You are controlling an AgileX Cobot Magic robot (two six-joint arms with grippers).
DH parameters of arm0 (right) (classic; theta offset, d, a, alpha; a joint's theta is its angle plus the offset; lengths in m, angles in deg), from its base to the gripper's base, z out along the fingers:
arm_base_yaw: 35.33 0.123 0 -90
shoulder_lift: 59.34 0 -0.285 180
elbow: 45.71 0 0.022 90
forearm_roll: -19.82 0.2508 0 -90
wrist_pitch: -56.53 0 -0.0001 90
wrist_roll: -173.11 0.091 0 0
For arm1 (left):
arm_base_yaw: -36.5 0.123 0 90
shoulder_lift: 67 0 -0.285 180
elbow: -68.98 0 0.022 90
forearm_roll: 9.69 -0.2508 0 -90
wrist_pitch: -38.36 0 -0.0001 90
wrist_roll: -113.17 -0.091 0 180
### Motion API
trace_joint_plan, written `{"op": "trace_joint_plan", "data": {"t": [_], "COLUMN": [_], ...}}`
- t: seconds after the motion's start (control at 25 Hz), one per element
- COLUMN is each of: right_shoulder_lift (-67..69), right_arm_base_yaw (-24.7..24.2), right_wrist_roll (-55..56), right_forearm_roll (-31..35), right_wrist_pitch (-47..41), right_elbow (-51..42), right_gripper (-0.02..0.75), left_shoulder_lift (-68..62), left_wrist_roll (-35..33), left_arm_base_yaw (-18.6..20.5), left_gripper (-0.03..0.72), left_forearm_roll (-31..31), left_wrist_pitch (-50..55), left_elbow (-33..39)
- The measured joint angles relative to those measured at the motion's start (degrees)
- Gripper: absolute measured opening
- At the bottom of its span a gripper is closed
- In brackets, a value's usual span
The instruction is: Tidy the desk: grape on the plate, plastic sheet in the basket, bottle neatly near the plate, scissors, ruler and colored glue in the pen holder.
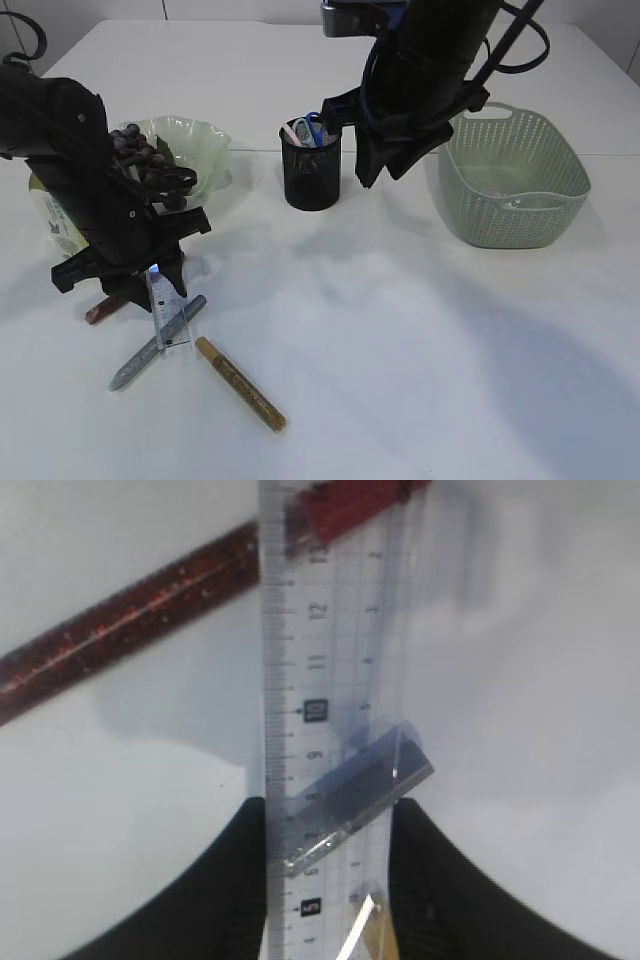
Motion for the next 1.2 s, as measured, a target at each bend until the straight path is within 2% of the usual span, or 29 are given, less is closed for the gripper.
{"op": "trace_joint_plan", "data": {"t": [0.32,0.76,1.2], "right_shoulder_lift": [0.0,0.0,0.0], "right_arm_base_yaw": [-3.1,-6.6,-6.9], "right_wrist_roll": [2.4,2.5,2.5], "right_forearm_roll": [-1.3,-2.0,-2.7], "right_wrist_pitch": [0.0,0.0,0.0], "right_elbow": [0.0,0.0,0.0], "right_gripper": [0.292,0.291,0.291], "left_shoulder_lift": [0.0,0.0,0.0], "left_wrist_roll": [-2.8,-3.8,-10.4], "left_arm_base_yaw": [-0.1,-2.7,-2.7], "left_gripper": [0.264,0.265,0.266], "left_forearm_roll": [-0.9,-3.4,-4.5], "left_wrist_pitch": [1.7,3.4,10.9], "left_elbow": [0.0,-0.4,-9.3]}}
